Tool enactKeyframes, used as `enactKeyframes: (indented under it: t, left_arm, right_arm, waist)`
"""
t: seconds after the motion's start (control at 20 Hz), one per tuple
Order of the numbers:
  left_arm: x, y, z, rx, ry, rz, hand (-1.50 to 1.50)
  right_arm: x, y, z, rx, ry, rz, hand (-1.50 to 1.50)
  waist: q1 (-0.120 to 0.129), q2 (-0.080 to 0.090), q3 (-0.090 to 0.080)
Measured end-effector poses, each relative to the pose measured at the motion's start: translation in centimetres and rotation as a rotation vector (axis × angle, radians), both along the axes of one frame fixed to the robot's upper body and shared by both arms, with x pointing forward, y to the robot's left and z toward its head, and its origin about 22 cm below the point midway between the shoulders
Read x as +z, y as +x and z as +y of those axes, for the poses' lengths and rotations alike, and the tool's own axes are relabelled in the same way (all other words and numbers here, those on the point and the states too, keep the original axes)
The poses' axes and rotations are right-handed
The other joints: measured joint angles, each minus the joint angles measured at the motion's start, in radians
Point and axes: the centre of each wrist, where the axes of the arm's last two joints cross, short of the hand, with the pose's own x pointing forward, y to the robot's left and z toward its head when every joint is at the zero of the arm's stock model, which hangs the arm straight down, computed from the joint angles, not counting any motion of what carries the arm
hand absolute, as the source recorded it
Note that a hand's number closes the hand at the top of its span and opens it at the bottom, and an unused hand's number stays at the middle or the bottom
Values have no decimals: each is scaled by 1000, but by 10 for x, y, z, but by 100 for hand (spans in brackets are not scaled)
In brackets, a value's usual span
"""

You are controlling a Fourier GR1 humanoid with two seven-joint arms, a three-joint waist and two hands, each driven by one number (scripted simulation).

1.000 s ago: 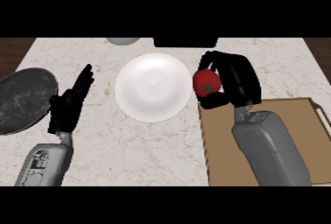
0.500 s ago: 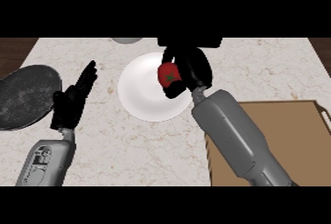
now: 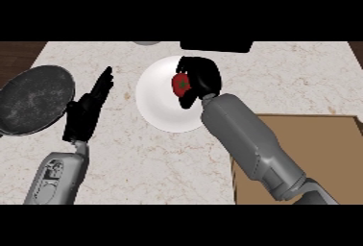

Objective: Pick the tomato from the tray and place it in the plate

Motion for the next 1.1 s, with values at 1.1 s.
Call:
enactKeyframes:
  t: [1.1]
  left_arm:
    - [-1, -3, 18, 36, 3, 2, 0]
  right_arm:
    - [-22, 7, -42, -174, 661, -94, -150]
  waist:
    - [-32, -7, 1]
